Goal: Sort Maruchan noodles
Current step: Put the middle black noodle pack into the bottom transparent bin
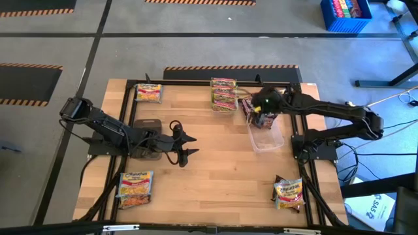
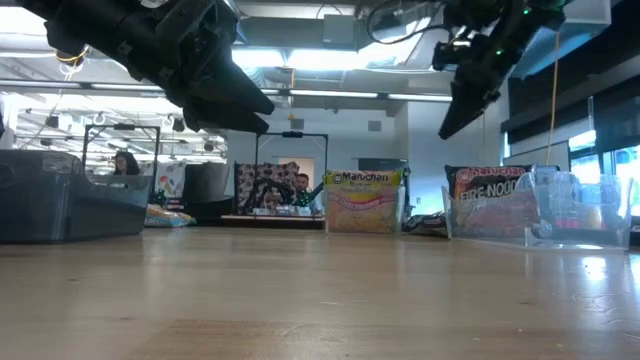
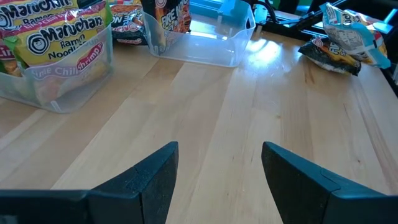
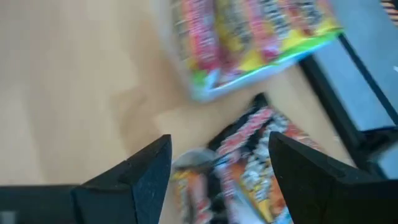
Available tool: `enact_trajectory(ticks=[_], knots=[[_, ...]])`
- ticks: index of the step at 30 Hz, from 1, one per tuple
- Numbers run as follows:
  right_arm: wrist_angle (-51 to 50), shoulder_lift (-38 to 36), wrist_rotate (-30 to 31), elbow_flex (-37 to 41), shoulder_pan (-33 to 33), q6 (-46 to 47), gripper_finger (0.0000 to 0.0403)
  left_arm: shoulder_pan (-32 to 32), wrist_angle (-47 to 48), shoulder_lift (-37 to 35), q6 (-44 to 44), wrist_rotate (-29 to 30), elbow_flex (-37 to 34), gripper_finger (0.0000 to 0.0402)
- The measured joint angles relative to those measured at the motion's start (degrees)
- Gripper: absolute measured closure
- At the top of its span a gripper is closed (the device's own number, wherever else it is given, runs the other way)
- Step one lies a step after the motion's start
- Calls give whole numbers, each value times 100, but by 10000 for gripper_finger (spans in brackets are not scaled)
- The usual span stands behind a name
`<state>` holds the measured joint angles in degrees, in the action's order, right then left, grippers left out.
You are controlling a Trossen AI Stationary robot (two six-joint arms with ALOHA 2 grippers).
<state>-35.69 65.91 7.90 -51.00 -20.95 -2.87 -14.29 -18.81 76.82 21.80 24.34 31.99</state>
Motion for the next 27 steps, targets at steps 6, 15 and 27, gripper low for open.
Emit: enact_trajectory(ticks=[6,15,27], knots=[[367,150,-613,11,-665,118,155,110,31,0,-48,-39,0,175],[1008,262,-1435,10,267,247,155,120,23,0,-89,-294,0,175],[766,384,-490,11,-568,458,155,131,35,0,-261,-254,0,175]])
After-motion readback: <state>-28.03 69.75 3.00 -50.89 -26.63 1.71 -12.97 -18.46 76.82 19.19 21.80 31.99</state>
